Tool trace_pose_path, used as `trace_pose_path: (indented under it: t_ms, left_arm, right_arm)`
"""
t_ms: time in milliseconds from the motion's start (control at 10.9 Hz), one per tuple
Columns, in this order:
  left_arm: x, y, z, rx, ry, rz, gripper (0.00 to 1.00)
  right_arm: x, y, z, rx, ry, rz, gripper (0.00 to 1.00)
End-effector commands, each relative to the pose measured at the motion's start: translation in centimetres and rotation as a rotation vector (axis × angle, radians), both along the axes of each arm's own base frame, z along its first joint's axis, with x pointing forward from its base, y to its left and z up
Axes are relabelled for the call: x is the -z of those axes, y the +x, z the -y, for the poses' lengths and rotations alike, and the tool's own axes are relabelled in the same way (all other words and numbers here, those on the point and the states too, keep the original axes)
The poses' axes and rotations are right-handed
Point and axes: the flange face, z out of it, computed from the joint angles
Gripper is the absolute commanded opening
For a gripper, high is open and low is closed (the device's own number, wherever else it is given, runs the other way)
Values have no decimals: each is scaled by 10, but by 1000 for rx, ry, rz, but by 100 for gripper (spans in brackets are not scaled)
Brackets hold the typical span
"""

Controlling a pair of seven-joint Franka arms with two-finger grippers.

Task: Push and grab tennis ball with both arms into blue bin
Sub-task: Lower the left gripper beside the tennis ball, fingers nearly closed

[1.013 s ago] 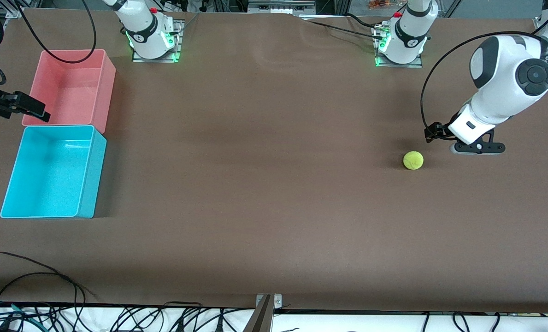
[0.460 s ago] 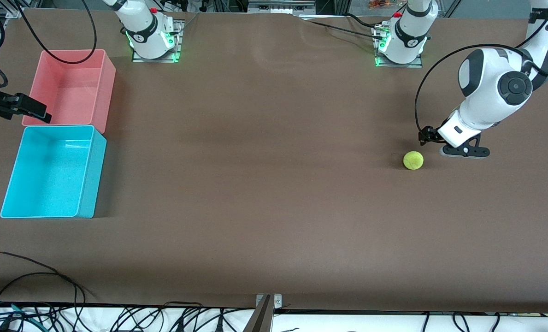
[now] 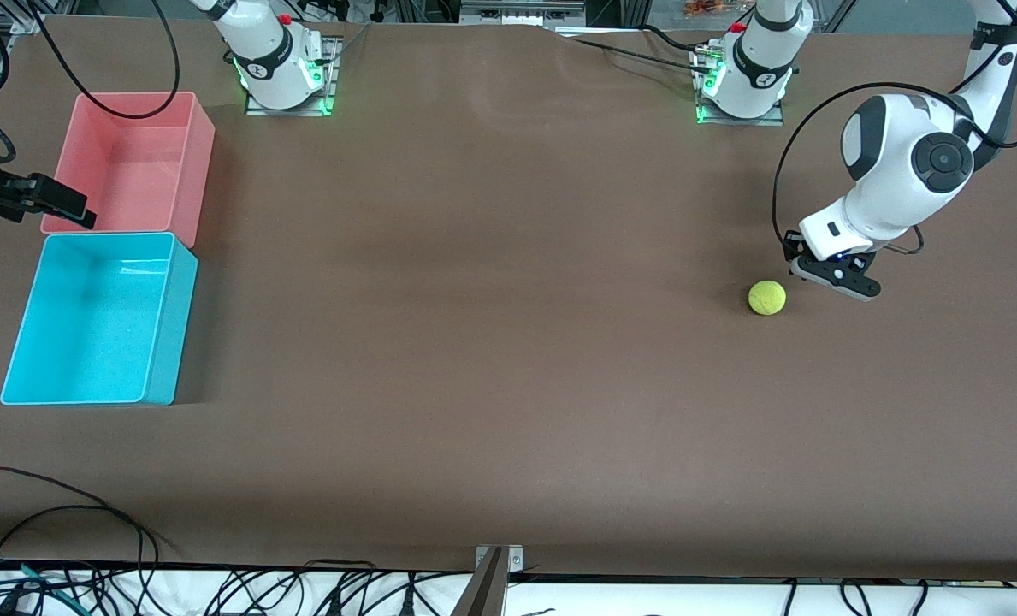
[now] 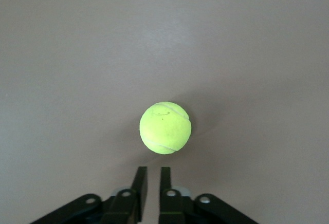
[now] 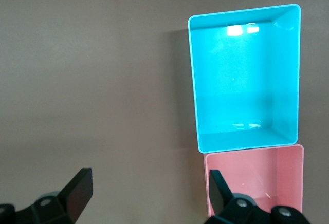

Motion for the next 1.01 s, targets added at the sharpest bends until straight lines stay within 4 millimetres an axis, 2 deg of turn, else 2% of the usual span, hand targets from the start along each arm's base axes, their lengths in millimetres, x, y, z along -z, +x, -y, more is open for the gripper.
trace_pose_path:
  t_ms: [0, 184, 276, 552, 644, 921]
  left_arm:
    - [0, -1, -4, 239, 9, 6, 0]
    - [-2, 4, -9, 464, 49, 42, 0]
    - [5, 6, -15, 547, 51, 46, 0]
    - [18, 9, -20, 695, 47, 45, 0]
    - [25, 10, -23, 711, 38, 45, 0]
    - [68, 15, -41, 776, 26, 58, 0]
  right_arm:
    - [-6, 0, -1, 5, -6, -6, 100]
    - [-5, 1, -1, 5, -6, -7, 100]
    - [-5, 1, -1, 5, -6, -7, 100]
    - [-4, 1, -1, 5, -6, -9, 100]
    - [-4, 1, -1, 7, -6, -9, 100]
    - [-3, 1, -1, 9, -5, -10, 100]
